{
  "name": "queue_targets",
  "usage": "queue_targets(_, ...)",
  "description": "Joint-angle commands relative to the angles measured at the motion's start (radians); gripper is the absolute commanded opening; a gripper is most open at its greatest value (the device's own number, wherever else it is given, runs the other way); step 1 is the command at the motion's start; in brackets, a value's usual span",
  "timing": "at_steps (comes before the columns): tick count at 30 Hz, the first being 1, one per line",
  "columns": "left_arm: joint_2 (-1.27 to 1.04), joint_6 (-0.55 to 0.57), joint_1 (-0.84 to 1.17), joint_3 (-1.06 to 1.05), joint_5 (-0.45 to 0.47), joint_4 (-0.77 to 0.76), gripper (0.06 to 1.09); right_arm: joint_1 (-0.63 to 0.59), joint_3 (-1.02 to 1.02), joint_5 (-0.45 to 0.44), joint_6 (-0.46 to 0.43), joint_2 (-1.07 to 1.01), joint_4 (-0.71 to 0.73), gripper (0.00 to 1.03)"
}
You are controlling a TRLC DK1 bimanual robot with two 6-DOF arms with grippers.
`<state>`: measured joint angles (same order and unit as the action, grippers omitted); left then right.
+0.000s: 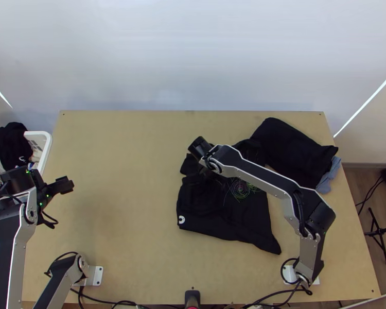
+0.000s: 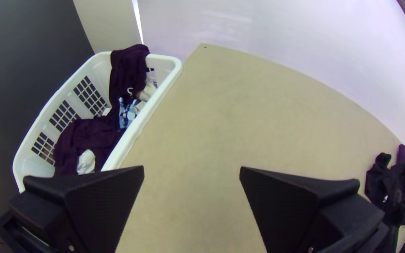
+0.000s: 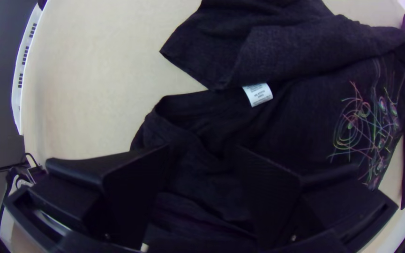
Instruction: Fold the t-shirt
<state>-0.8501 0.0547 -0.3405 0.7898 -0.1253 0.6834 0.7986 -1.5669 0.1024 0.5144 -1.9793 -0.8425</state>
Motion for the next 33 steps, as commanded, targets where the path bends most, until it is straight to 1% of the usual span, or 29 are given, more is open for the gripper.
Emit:
queue_targets(1, 0.000, 0.000, 0.000, 0.008, -0.004, 0.005, 1.05, 0.008, 0.007, -0.009, -0.014, -0.023, 0.031, 0.64)
queue_targets(7, 0.000, 0.000, 0.000, 0.005, -0.005, 0.007, 1.05, 0.017, 0.015, -0.024, -0.016, -0.032, 0.034, 0.64)
queue_targets(8, 0.000, 0.000, 0.000, 0.005, -0.005, 0.007, 1.05, 0.022, 0.015, -0.027, -0.022, -0.035, 0.036, 0.63)
queue_targets(9, 0.000, 0.000, 0.000, 0.003, -0.005, 0.007, 1.05, 0.028, 0.013, -0.033, -0.030, -0.036, 0.043, 0.52)
queue_targets(10, 0.000, 0.000, 0.000, 0.005, -0.005, 0.007, 1.05, 0.031, 0.015, -0.044, -0.031, -0.035, 0.062, 0.35)
queue_targets(11, 0.000, 0.000, 0.000, 0.005, -0.005, 0.007, 1.05, 0.031, 0.015, -0.049, -0.030, -0.035, 0.077, 0.15)
queue_targets(12, 0.000, 0.000, 0.000, 0.006, -0.005, 0.007, 1.05, 0.031, 0.015, -0.047, -0.025, -0.035, 0.085, 0.02)
queue_targets(19, -0.001, 0.000, 0.000, 0.006, -0.008, 0.007, 1.05, 0.037, -0.016, -0.050, -0.031, 0.039, 0.092, 0.03)
queue_targets(22, -0.004, 0.000, 0.001, 0.006, -0.007, 0.002, 1.05, 0.030, -0.062, -0.072, -0.033, 0.111, 0.137, 0.03)
queue_targets(24, -0.004, 0.000, 0.001, 0.008, -0.007, 0.002, 1.05, 0.002, -0.090, -0.089, -0.033, 0.154, 0.180, 0.03)
queue_targets(26, -0.004, 0.000, 0.001, 0.009, -0.008, 0.002, 1.05, -0.033, -0.125, -0.132, -0.039, 0.181, 0.201, 0.03)
queue_targets(29, -0.003, 0.000, 0.000, 0.006, -0.008, 0.004, 1.05, -0.102, -0.143, -0.208, -0.073, 0.204, 0.230, 0.03)
queue_targets(33, 0.000, -0.001, -0.002, 0.000, -0.010, 0.005, 1.05, -0.223, -0.128, -0.227, -0.079, 0.206, 0.247, 0.03)
